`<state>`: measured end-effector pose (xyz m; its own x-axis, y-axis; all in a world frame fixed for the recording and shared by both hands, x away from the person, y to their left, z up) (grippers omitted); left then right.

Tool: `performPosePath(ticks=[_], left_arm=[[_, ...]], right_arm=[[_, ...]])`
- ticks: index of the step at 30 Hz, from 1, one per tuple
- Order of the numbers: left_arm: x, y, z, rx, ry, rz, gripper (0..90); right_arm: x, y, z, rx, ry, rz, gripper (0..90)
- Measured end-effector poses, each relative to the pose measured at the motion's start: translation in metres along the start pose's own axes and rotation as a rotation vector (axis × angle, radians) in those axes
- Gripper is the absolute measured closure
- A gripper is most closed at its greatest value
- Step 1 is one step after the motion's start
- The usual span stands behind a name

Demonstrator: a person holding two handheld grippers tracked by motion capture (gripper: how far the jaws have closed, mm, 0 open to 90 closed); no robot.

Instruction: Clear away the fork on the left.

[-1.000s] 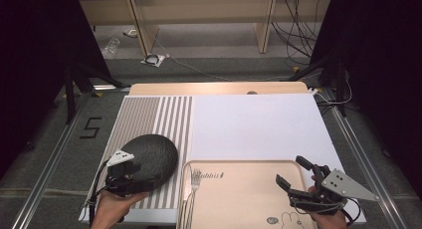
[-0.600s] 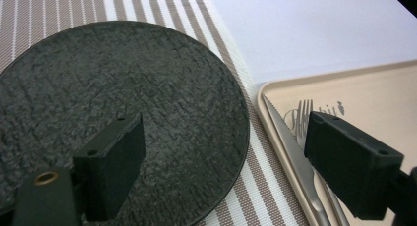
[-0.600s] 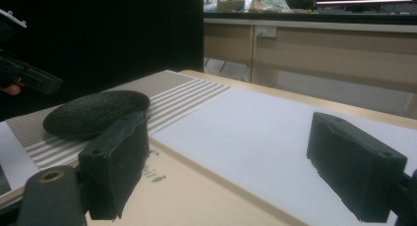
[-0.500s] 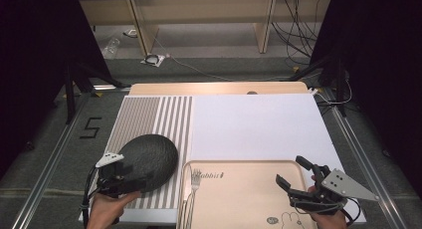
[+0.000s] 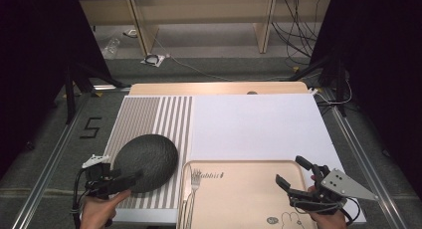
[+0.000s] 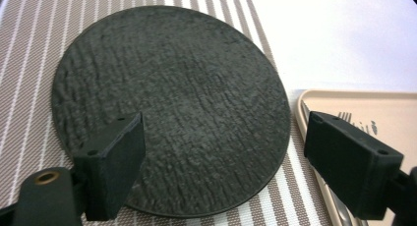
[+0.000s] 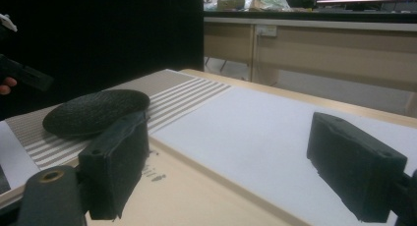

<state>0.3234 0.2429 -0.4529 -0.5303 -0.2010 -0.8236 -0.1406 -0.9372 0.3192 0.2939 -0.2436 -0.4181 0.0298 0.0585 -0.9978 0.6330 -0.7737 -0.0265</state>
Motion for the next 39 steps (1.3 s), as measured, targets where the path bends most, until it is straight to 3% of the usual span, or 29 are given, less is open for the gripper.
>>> performPosePath(ticks=[3, 11, 27, 31, 35, 39], left_arm=[[0.001, -0.006, 0.002, -0.034, 0.008, 0.03, 15.5], [0.004, -0.017, 0.006, -0.066, 0.014, 0.097, 15.6], [0.013, -0.026, 0.011, -0.107, 0.022, 0.148, 15.6], [0.015, -0.028, 0.011, -0.103, 0.025, 0.197, 15.5], [0.018, -0.031, 0.012, -0.085, 0.023, 0.279, 15.5], [0.022, -0.036, 0.013, -0.095, 0.029, 0.34, 15.6]], right_arm=[[0.0, 0.0, 0.0, -0.001, 0.001, 0.001, 16.9], [0.0, 0.001, 0.0, -0.001, 0.003, -0.001, 16.9], [0.0, 0.0, -0.001, -0.002, 0.0, 0.0, 16.9], [0.0, 0.0, -0.002, -0.002, 0.002, -0.002, 16.9], [0.0, 0.0, -0.002, -0.005, 0.004, -0.003, 16.9], [0.0, -0.001, -0.002, -0.003, -0.001, -0.003, 16.8]])
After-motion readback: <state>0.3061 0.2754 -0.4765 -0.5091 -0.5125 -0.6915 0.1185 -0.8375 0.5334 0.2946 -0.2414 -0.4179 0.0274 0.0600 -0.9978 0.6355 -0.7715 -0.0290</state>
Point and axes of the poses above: each handheld gripper's, and its own axes: z roughly backward along the jaws, x roughly out of its underside, y roughly to its right, the point moved 5 cm from there along -z, roughly forward along the jaws, and after that the axes turned 14 degrees about y, right-handed, at the moved point
